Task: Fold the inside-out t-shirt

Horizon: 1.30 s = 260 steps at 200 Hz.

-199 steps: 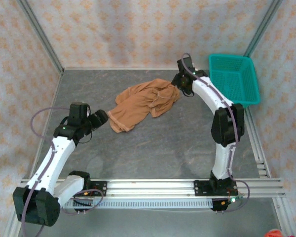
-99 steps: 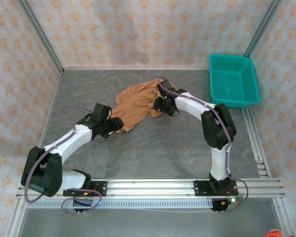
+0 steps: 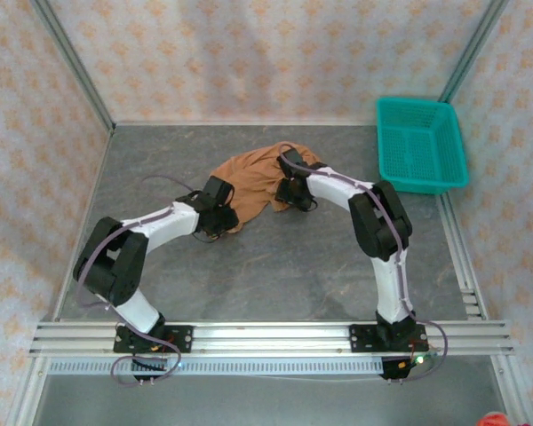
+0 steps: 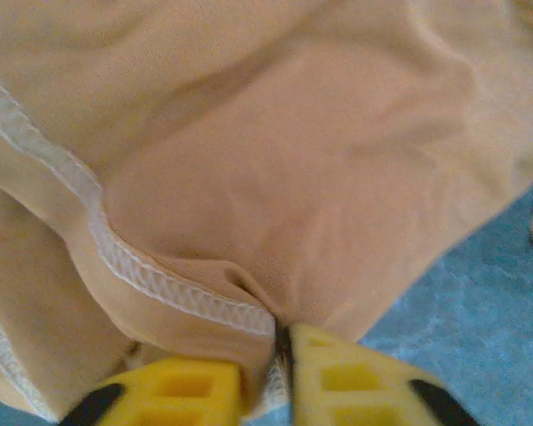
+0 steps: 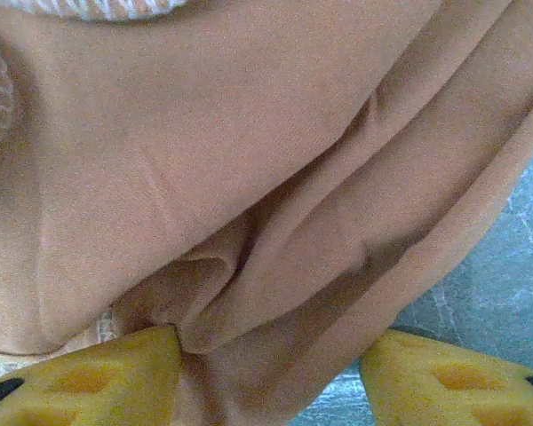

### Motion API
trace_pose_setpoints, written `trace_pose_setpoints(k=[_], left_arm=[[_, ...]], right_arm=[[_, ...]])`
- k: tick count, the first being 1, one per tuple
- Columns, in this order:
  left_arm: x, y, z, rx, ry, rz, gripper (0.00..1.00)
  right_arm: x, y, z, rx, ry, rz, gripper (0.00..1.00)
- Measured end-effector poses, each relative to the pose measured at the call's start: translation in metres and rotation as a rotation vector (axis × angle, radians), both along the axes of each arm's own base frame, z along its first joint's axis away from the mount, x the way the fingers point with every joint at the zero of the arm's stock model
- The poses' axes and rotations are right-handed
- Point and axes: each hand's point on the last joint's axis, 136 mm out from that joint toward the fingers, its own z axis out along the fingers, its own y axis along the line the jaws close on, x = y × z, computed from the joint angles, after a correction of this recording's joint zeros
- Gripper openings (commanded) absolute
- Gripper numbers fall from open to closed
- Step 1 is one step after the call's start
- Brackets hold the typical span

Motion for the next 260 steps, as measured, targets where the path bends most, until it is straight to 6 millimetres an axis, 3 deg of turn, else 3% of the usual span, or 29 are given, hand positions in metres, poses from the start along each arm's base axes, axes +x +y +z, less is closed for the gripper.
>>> trace_pose_setpoints(k=[29, 54, 76, 96, 119, 140, 158, 178, 209, 234, 260], left_arm=[[0.002, 0.01, 0.006, 0.062, 0.003, 0.022, 0.0], [0.006, 0.02, 0.034, 0.1, -0.022, 0.021, 0.0], [0.016, 0.04, 0.094, 0.113, -0.123, 0.044, 0.0], [0.023, 0.065, 0.162, 0.117, -0.261, 0.088, 0.0], [0.015, 0.107, 0.232, 0.138, -0.412, 0.167, 0.0], [-0.001, 0.136, 0.27, 0.176, -0.486, 0.223, 0.0], [-0.01, 0.142, 0.288, 0.188, -0.517, 0.226, 0.0], [-0.016, 0.141, 0.3, 0.186, -0.532, 0.205, 0.0], [-0.023, 0.138, 0.322, 0.177, -0.561, 0.179, 0.0], [-0.036, 0.14, 0.355, 0.182, -0.646, 0.168, 0.0], [-0.041, 0.143, 0.376, 0.2, -0.705, 0.16, 0.0]], right_arm=[[-0.003, -0.013, -0.004, -0.048, 0.025, -0.014, 0.0], [0.003, -0.01, 0.001, -0.028, 0.008, -0.012, 0.0], [0.003, -0.011, 0.018, -0.02, -0.011, -0.001, 0.0], [0.006, -0.021, 0.068, 0.005, -0.092, -0.005, 0.0], [0.01, -0.05, 0.17, 0.077, -0.296, -0.057, 0.0], [-0.004, -0.09, 0.266, 0.143, -0.504, -0.13, 0.0], [-0.026, -0.115, 0.323, 0.179, -0.636, -0.169, 0.0], [-0.049, -0.121, 0.356, 0.216, -0.711, -0.161, 0.0], [-0.067, -0.127, 0.374, 0.218, -0.733, -0.147, 0.0], [-0.079, -0.138, 0.397, 0.193, -0.78, -0.152, 0.0], [-0.081, -0.149, 0.418, 0.176, -0.833, -0.171, 0.0]])
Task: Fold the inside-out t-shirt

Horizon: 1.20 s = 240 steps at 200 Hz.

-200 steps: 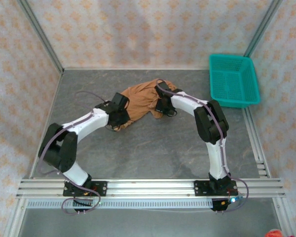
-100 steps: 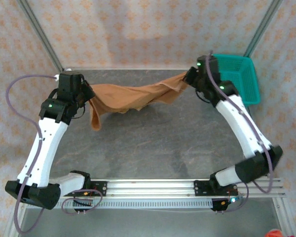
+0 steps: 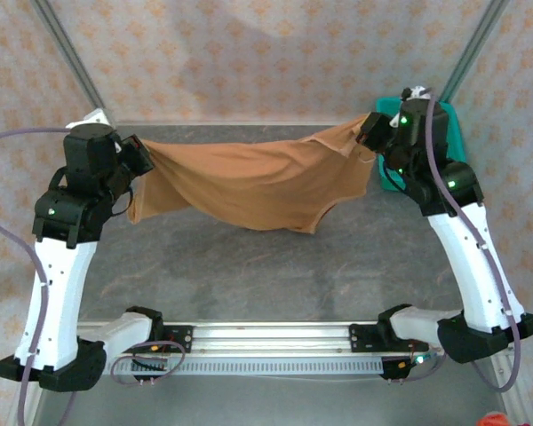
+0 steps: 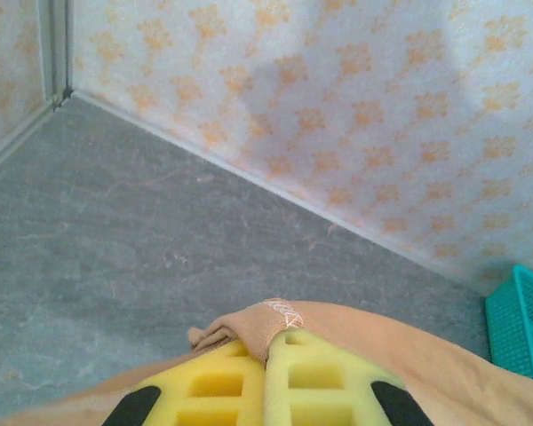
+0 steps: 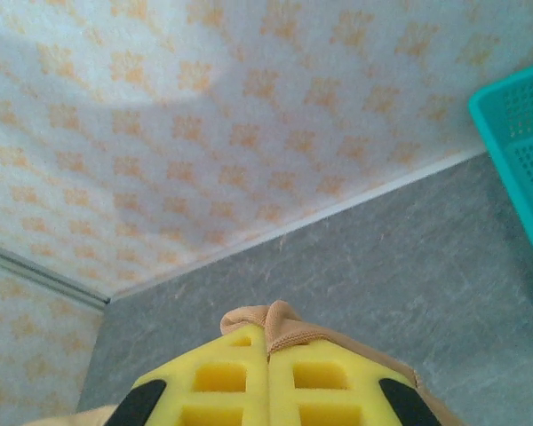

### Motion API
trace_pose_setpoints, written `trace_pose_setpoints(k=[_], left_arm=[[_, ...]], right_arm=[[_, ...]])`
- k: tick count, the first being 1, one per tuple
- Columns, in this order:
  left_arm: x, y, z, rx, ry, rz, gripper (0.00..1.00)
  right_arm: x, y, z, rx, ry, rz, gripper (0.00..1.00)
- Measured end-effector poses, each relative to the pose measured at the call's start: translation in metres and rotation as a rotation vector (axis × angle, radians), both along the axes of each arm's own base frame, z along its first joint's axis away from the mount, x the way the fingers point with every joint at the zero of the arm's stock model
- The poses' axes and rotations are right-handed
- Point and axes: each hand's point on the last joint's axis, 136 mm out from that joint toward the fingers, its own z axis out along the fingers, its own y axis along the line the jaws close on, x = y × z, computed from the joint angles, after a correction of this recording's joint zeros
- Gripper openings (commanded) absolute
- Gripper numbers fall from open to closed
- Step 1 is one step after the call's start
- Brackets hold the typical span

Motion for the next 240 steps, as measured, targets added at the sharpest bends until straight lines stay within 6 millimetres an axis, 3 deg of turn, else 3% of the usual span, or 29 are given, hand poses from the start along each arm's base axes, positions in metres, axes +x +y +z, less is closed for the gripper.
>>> trace_pose_setpoints(k=[25, 55, 84, 95, 115, 137, 154, 171, 194, 221, 234, 240], left_arm=[[0.027, -0.001, 0.015, 0.031, -0.006, 0.004, 0.0], [0.104, -0.003, 0.036, 0.055, -0.014, 0.014, 0.0], [0.16, 0.007, 0.052, 0.037, -0.057, 0.028, 0.0], [0.169, 0.009, 0.058, 0.027, -0.078, 0.023, 0.0], [0.167, 0.01, 0.066, 0.025, -0.101, 0.007, 0.0], [0.148, 0.008, 0.061, 0.038, -0.112, -0.021, 0.0], [0.121, 0.007, 0.029, 0.055, -0.085, -0.037, 0.0], [0.092, 0.011, -0.028, 0.074, -0.024, -0.031, 0.0], [0.052, 0.02, -0.133, 0.083, 0.139, 0.013, 0.0], [-0.001, 0.028, -0.262, 0.022, 0.4, 0.097, 0.0], [-0.022, 0.028, -0.304, -0.006, 0.498, 0.125, 0.0], [-0.032, 0.029, -0.319, -0.018, 0.539, 0.141, 0.0]], right_arm=[[0.024, -0.009, 0.011, -0.002, -0.014, -0.045, 0.0], [0.078, -0.011, 0.029, -0.027, -0.032, -0.085, 0.0], [0.116, -0.004, 0.072, -0.041, -0.134, -0.078, 0.0], [0.118, 0.0, 0.084, -0.038, -0.167, -0.061, 0.0], [0.111, 0.005, 0.093, -0.039, -0.19, -0.02, 0.0], [0.1, 0.009, 0.079, -0.05, -0.16, 0.025, 0.0], [0.088, 0.012, 0.043, -0.054, -0.1, 0.061, 0.0], [0.072, 0.016, -0.014, -0.043, -0.01, 0.1, 0.0], [0.048, 0.023, -0.123, -0.009, 0.164, 0.143, 0.0], [0.009, 0.027, -0.282, 0.047, 0.485, 0.139, 0.0], [-0.021, 0.02, -0.345, 0.071, 0.631, 0.097, 0.0], [-0.034, 0.017, -0.365, 0.079, 0.679, 0.078, 0.0]])
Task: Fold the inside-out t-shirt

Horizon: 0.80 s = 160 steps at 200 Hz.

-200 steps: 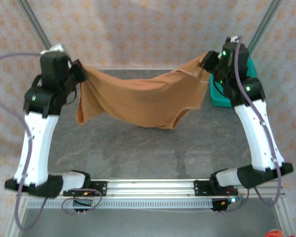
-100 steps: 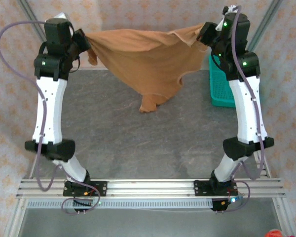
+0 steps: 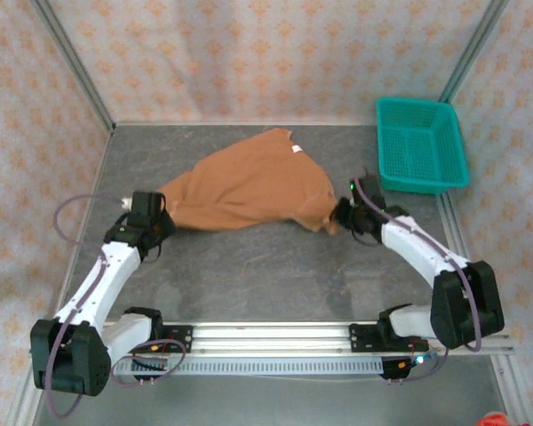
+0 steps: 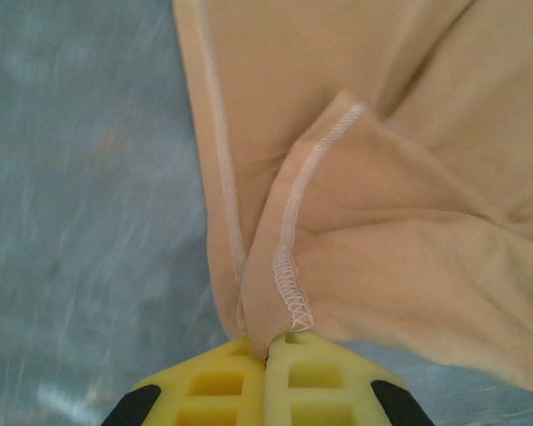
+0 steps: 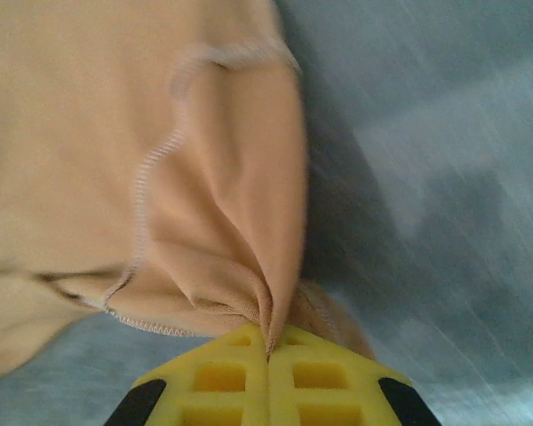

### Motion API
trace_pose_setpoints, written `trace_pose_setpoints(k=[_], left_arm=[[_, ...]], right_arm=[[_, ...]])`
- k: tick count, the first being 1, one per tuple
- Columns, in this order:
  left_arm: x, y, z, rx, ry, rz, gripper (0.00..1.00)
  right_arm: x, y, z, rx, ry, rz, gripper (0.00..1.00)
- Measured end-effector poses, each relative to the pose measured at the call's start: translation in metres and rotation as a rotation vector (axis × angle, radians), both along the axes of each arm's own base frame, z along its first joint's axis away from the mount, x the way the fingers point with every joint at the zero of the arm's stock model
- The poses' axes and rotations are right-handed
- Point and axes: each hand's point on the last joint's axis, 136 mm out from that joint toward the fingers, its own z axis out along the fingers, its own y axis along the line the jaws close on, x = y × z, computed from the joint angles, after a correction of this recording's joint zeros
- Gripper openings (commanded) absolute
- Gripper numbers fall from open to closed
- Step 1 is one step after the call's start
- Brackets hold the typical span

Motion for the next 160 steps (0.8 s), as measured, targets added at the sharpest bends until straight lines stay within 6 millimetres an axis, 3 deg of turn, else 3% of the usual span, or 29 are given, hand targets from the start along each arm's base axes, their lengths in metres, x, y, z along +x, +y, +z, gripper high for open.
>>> trace_pose_setpoints(k=[13, 22, 27, 50, 69, 88, 113, 134, 160], left_arm=[[-0.011, 0.0, -0.015, -0.016, 0.055, 0.031, 0.0], [-0.012, 0.001, -0.018, -0.023, 0.073, 0.045, 0.21], [-0.012, 0.001, -0.019, -0.025, 0.085, 0.053, 0.27], [-0.009, 0.005, -0.014, -0.01, 0.129, 0.08, 0.46], [0.0, 0.008, 0.002, 0.006, 0.114, 0.093, 0.54], [0.013, 0.008, 0.023, 0.011, 0.064, 0.092, 0.57], [0.031, 0.007, 0.032, 0.016, 0.059, 0.079, 0.59], [0.043, 0.005, 0.01, 0.02, 0.14, 0.064, 0.55], [0.053, -0.001, -0.032, 0.007, 0.277, 0.035, 0.52]], right_arm=[[-0.027, -0.008, -0.036, 0.001, 0.096, -0.045, 0.0], [-0.037, -0.011, -0.047, 0.001, 0.132, -0.066, 0.0], [-0.039, -0.012, -0.05, 0.003, 0.141, -0.074, 0.0], [-0.03, -0.012, -0.036, 0.016, 0.092, -0.098, 0.18], [-0.015, -0.016, -0.011, -0.005, 0.022, -0.121, 0.22], [-0.002, -0.023, 0.016, -0.035, -0.041, -0.155, 0.38], [0.006, -0.025, 0.036, -0.045, -0.084, -0.165, 0.43], [0.004, -0.016, 0.037, -0.044, -0.079, -0.138, 0.43], [0.002, 0.008, 0.031, -0.042, -0.046, -0.068, 0.44]])
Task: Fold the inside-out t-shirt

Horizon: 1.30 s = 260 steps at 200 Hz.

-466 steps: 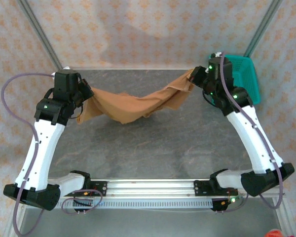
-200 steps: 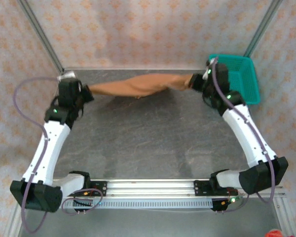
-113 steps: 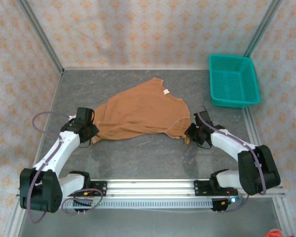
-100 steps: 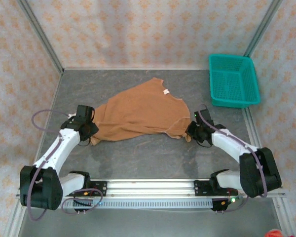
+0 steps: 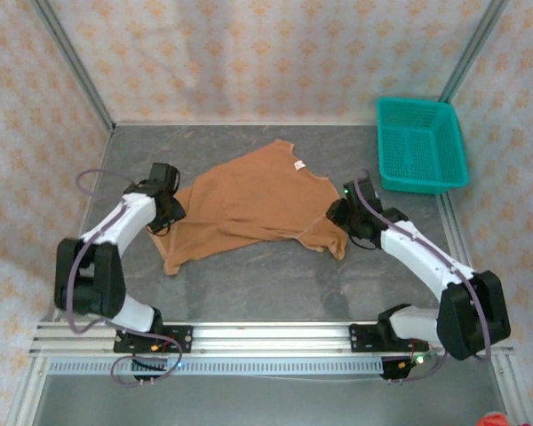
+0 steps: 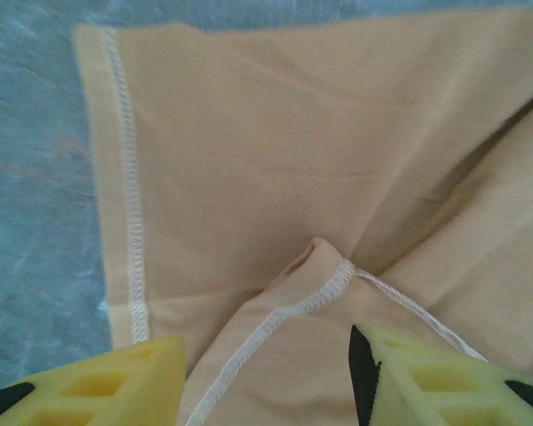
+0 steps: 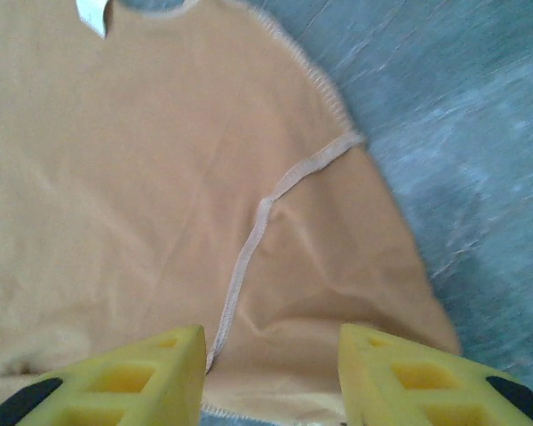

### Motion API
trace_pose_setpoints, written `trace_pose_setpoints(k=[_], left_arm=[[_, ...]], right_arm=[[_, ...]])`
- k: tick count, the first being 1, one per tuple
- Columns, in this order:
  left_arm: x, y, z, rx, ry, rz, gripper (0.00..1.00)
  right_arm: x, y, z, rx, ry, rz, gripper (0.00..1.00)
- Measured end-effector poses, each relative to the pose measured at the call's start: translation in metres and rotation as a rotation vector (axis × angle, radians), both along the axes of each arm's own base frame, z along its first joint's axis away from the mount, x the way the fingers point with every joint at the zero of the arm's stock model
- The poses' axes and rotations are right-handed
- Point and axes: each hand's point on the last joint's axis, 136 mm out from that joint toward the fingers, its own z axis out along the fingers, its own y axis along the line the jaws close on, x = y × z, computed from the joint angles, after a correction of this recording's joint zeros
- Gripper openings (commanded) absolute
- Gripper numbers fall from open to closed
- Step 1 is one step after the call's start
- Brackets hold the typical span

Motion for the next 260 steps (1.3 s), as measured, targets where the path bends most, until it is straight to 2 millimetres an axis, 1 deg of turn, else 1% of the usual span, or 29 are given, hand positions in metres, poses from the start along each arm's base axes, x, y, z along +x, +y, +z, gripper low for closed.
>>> trace_pose_setpoints(k=[11, 22, 37, 49, 54, 76, 88, 105, 135, 151, 153, 159, 163, 174, 183, 194, 233, 248, 260], left_arm=[[0.001, -0.002, -0.015, -0.006, 0.046, -0.004, 0.52], [0.002, -0.002, -0.026, -0.006, 0.08, -0.004, 0.5], [0.007, -0.002, -0.034, -0.007, 0.1, -0.004, 0.42], [0.013, -0.003, -0.035, -0.008, 0.096, -0.008, 0.37], [0.017, -0.003, -0.035, -0.007, 0.091, -0.011, 0.32], [0.028, -0.004, -0.033, -0.011, 0.072, -0.011, 0.0], [0.033, -0.004, -0.033, -0.009, 0.063, -0.018, 0.0], [0.039, -0.004, -0.033, -0.006, 0.061, -0.024, 0.0], [0.053, -0.004, -0.035, 0.002, 0.061, -0.03, 0.0], [0.06, -0.004, -0.034, 0.005, 0.059, -0.037, 0.0], [0.061, -0.004, -0.034, 0.005, 0.058, -0.038, 0.04], [0.063, -0.004, -0.032, 0.006, 0.054, -0.041, 0.2], [0.064, -0.004, -0.031, 0.007, 0.053, -0.044, 0.27], [0.064, -0.004, -0.029, 0.009, 0.054, -0.052, 0.4], [0.063, -0.004, -0.028, 0.009, 0.055, -0.052, 0.46], [0.06, -0.004, -0.025, 0.008, 0.053, -0.058, 0.48], [0.042, -0.004, -0.008, 0.008, 0.037, -0.062, 0.49], [0.036, -0.004, -0.007, 0.006, 0.042, -0.063, 0.49], [0.033, -0.004, -0.01, 0.001, 0.053, -0.063, 0.48]], right_arm=[[-0.002, 0.008, -0.007, -0.003, 0.022, 0.024, 0.45], [-0.005, 0.012, -0.016, -0.011, 0.051, 0.038, 0.45], [-0.007, 0.016, -0.028, -0.019, 0.09, 0.054, 0.46], [-0.009, 0.019, -0.039, -0.026, 0.124, 0.064, 0.46], [-0.01, 0.02, -0.043, -0.03, 0.137, 0.068, 0.46], [-0.009, 0.024, -0.067, -0.049, 0.201, 0.076, 0.46], [-0.005, 0.027, -0.077, -0.059, 0.228, 0.078, 0.46], [0.009, 0.033, -0.086, -0.068, 0.248, 0.078, 0.46], [0.047, 0.051, -0.085, -0.06, 0.218, 0.08, 0.44], [0.061, 0.057, -0.084, -0.056, 0.207, 0.08, 0.44], [0.062, 0.058, -0.084, -0.055, 0.206, 0.08, 0.44], [0.065, 0.059, -0.084, -0.054, 0.202, 0.08, 0.44], [0.067, 0.06, -0.083, -0.054, 0.201, 0.08, 0.44], [0.07, 0.061, -0.083, -0.054, 0.199, 0.082, 0.44], [0.072, 0.062, -0.083, -0.054, 0.197, 0.083, 0.44], [0.073, 0.063, -0.083, -0.055, 0.197, 0.086, 0.44], [0.072, 0.063, -0.083, -0.052, 0.2, 0.089, 0.44], [0.072, 0.063, -0.083, -0.052, 0.2, 0.089, 0.44], [0.072, 0.063, -0.083, -0.052, 0.2, 0.089, 0.44]])
